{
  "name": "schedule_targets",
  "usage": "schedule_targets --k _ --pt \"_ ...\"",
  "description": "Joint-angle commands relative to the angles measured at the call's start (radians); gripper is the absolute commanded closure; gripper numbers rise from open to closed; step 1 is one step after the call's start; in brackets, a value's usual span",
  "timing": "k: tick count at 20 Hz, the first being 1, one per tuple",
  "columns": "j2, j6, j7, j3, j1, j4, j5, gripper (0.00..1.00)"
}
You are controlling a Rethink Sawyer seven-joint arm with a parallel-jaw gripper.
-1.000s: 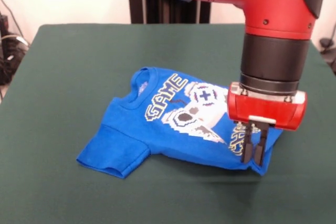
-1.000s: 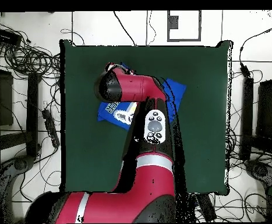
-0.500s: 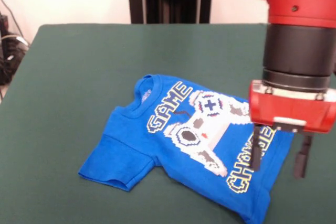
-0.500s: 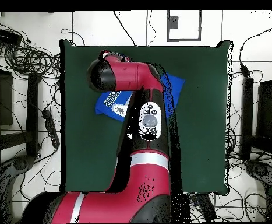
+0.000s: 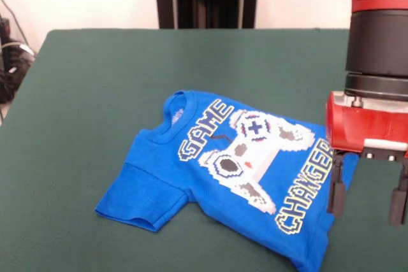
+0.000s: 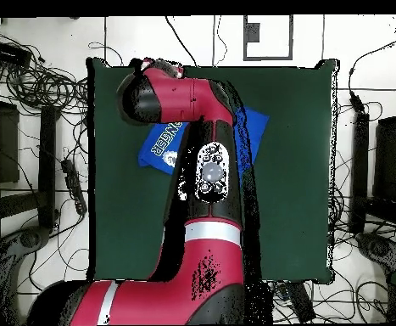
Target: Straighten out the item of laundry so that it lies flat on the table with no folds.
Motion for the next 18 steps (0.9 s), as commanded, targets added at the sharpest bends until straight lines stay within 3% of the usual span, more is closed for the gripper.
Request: schedule_targets --k 1,8,18 --pt "-0.044 0.09 0.0 0.06 0.011 0.112 -0.034 0.0" --pt "-0.092 0.004 -0.073 0.139 -0.075 0.253 -0.085 0.0" --pt "-0.087 0.025 -0.076 0.176 -0.136 0.279 -0.147 0.0"
